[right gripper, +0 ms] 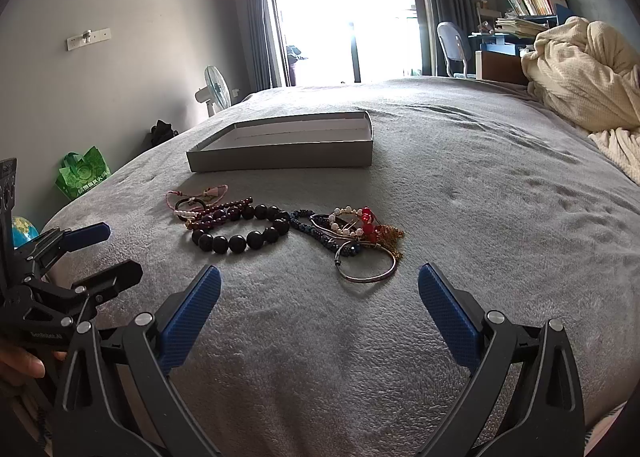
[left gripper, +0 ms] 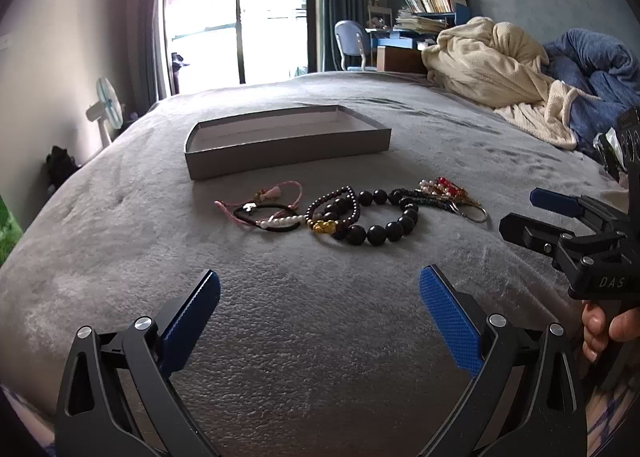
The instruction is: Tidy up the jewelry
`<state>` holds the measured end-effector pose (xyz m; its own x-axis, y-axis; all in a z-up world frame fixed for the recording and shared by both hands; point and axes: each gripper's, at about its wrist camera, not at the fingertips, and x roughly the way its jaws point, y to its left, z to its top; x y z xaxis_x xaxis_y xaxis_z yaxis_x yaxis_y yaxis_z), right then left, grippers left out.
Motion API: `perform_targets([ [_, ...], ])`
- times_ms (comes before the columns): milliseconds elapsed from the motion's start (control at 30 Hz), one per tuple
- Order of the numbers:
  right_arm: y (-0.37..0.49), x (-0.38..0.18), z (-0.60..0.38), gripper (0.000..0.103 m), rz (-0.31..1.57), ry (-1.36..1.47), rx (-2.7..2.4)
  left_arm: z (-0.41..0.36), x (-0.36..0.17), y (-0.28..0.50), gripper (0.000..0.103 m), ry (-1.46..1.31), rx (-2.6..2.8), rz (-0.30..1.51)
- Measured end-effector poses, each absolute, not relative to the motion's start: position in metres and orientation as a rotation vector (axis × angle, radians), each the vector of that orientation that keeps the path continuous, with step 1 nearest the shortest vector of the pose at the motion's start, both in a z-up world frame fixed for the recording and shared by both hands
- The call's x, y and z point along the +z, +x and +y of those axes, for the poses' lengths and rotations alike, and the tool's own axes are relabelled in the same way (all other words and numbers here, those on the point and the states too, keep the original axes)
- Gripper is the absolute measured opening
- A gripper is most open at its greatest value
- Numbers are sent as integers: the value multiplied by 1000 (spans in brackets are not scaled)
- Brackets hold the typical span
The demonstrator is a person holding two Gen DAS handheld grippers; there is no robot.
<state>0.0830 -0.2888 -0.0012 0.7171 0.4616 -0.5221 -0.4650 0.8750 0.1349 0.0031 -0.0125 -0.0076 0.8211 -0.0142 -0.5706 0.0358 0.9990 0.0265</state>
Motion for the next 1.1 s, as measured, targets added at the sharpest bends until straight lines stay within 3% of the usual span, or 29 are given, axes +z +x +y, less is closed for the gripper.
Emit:
perform_targets([
  [733, 102, -7, -293, 98, 668, 49, 491, -10, -6, 20, 99, 34, -74, 662],
  [900, 112, -9, -293, 98, 717, 67, 503, -8, 1, 35, 95, 24, -117, 675],
  [1100, 119, -12, -295, 98, 744, 73, 500, -5, 5, 59, 72, 0, -164, 715],
])
